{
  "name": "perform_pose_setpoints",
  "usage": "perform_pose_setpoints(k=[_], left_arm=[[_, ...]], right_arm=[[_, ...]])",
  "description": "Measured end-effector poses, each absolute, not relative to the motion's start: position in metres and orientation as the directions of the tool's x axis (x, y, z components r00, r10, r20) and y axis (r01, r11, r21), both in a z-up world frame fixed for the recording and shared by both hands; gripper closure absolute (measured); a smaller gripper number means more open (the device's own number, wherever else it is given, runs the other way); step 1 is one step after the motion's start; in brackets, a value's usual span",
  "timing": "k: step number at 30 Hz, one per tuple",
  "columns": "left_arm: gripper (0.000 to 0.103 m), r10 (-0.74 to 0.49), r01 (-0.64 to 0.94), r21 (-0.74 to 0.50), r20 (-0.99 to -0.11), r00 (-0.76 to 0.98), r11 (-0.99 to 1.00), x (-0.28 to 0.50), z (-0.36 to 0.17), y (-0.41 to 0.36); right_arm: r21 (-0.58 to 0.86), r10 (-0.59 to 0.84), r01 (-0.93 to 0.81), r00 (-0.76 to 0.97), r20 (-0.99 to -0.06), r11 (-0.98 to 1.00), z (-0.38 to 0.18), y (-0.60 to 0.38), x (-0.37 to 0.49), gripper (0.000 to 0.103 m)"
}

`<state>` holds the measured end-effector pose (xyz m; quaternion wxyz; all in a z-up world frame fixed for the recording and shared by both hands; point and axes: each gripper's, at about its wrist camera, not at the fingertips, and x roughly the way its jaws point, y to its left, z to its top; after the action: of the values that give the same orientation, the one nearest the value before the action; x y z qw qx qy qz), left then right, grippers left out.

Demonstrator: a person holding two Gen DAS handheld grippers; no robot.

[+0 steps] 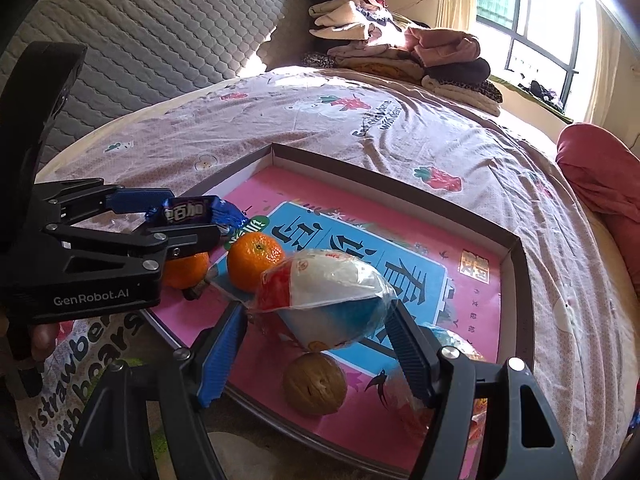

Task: Organize objects
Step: 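Lower the blue snack pack into the tray while right tool lowers the ball container, then open both tools to release the items and withdraw from the tray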

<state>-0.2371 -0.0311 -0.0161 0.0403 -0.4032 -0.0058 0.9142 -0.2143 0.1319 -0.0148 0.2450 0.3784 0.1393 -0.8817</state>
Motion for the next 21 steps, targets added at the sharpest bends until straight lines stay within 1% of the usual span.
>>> perform_pose_setpoints(k=[21], left_arm=[[0.039, 0.083, -0.073, -0.045, -0.722, -0.686, -0.996, -0.224, -0.002, -0.030]], right_arm=[[-0.057, -0.322, 0.507, -0.626, -0.710, -0.860, -0.001, 0.141, -0.210, 0.032]])
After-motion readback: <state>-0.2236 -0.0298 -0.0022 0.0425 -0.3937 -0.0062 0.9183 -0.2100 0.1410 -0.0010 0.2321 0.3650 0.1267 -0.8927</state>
